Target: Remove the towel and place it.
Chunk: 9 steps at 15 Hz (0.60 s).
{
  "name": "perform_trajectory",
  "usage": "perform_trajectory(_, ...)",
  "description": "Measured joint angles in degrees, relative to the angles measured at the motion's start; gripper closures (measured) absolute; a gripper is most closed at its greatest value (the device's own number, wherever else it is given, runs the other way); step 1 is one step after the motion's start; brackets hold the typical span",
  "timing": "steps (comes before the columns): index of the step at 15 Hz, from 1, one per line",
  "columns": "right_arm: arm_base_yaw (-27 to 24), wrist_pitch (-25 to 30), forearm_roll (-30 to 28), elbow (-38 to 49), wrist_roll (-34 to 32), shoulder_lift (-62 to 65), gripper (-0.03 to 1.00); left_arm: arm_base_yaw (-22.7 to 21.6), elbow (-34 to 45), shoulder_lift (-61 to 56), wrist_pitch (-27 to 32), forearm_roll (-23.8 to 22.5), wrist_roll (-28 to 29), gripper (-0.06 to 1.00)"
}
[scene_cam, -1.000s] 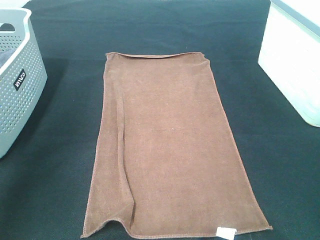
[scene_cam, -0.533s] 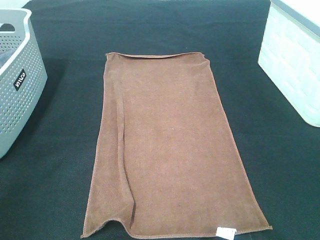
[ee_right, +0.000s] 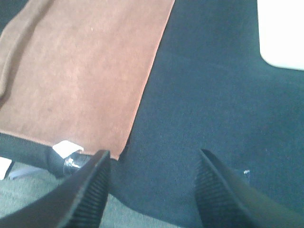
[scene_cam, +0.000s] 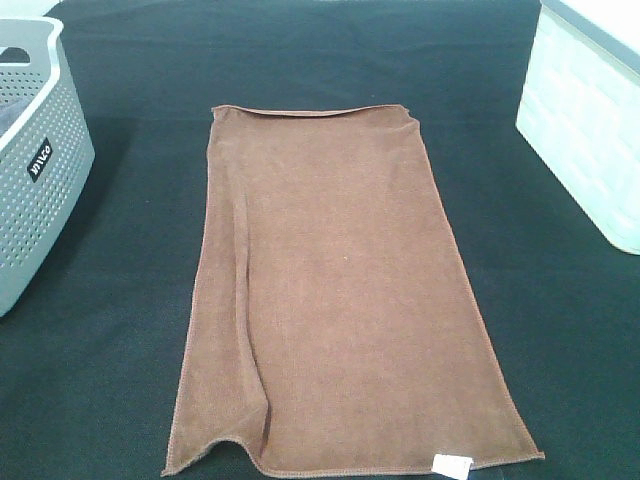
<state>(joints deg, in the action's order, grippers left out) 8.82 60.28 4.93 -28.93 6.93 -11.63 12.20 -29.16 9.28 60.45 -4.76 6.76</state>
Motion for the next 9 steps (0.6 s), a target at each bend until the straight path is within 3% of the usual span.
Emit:
perform_trajectory(5, 0.0, -0.1, 0.0, 0.1, 0.0, 6.7, 0.45, 0.0, 0.1, -9.1, 0.1, 2.2, -5.6, 0.24)
perform_trajectory(9, 0.0, -0.1, 0.0, 0.1, 0.0, 11.9, 0.45, 0.0, 0.5, -9.5, -0.1, 4.2, -7.7, 0.24)
